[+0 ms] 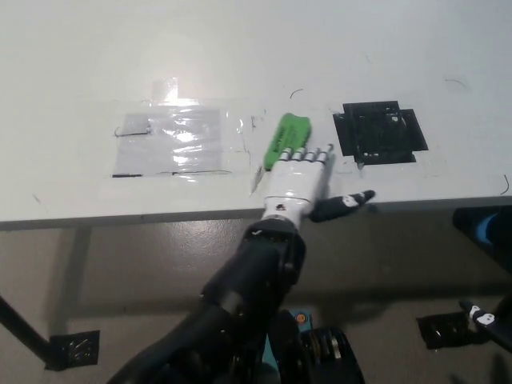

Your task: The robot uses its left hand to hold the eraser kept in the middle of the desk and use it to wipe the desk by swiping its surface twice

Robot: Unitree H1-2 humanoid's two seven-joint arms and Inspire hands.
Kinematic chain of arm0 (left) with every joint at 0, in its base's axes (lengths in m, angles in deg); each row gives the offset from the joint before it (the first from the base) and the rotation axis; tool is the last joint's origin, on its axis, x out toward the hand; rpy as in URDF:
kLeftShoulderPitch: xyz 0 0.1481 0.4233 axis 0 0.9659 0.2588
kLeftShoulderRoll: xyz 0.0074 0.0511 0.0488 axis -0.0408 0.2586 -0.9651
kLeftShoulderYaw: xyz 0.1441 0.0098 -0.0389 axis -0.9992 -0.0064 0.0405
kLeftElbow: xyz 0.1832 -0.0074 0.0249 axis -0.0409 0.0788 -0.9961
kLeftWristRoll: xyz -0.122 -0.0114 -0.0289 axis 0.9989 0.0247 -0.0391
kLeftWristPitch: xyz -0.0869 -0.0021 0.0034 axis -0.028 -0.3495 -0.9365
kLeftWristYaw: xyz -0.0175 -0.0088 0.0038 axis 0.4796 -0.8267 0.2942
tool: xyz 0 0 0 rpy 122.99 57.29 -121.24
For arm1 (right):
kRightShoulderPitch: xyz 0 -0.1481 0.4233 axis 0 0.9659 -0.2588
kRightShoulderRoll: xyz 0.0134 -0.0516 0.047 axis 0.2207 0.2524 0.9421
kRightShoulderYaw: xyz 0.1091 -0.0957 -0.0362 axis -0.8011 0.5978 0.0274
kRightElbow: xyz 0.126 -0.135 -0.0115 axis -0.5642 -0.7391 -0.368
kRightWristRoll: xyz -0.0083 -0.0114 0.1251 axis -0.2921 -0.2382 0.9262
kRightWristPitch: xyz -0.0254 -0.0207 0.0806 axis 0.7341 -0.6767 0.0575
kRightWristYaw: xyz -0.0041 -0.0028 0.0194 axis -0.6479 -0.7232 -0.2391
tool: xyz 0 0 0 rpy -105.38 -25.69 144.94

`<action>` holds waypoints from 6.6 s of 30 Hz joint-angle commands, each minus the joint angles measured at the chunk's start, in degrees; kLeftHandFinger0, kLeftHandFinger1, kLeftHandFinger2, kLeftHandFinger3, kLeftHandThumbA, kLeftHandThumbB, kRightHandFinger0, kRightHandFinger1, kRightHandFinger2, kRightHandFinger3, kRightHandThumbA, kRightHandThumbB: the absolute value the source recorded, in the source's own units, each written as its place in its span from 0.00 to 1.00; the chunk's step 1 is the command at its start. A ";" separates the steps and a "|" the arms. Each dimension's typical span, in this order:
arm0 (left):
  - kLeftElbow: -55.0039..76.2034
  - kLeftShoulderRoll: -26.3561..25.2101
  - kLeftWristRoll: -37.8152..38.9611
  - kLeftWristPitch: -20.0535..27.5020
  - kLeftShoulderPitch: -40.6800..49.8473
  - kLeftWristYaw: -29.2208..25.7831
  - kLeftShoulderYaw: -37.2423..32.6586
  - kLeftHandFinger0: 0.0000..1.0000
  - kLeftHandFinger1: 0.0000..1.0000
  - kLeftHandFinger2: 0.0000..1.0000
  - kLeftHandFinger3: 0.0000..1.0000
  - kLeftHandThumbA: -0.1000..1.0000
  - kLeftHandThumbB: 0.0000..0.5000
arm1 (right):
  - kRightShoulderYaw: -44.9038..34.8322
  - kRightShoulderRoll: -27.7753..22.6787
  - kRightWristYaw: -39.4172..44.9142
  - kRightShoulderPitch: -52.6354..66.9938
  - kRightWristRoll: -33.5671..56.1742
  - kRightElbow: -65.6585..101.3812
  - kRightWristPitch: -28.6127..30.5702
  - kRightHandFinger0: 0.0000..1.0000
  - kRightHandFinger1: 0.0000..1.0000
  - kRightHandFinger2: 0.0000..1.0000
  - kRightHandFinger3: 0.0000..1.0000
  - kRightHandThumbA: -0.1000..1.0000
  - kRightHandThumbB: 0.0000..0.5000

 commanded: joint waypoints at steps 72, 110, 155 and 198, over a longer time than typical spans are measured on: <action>-2.52 -18.94 19.73 2.89 21.17 10.07 22.73 1.00 1.00 1.00 1.00 1.00 0.81 | -4.91 0.34 -6.57 -0.92 -3.23 0.67 7.92 1.00 1.00 1.00 1.00 1.00 0.00; 16.61 -27.68 14.86 2.18 27.18 10.47 19.72 1.00 1.00 1.00 1.00 1.00 1.00 | -6.17 -0.40 -6.05 0.81 -2.37 0.44 8.05 1.00 1.00 1.00 1.00 1.00 0.01; 74.92 -21.26 13.27 7.27 53.85 9.59 17.73 1.00 1.00 1.00 1.00 1.00 0.55 | -5.68 -1.61 -3.74 2.50 -0.79 0.77 7.38 1.00 1.00 1.00 1.00 1.00 0.15; 50.80 -6.63 44.25 -1.49 48.48 11.92 35.79 1.00 1.00 1.00 1.00 1.00 0.60 | -7.68 -1.96 -2.76 3.60 3.21 1.77 4.91 1.00 1.00 1.00 1.00 1.00 0.07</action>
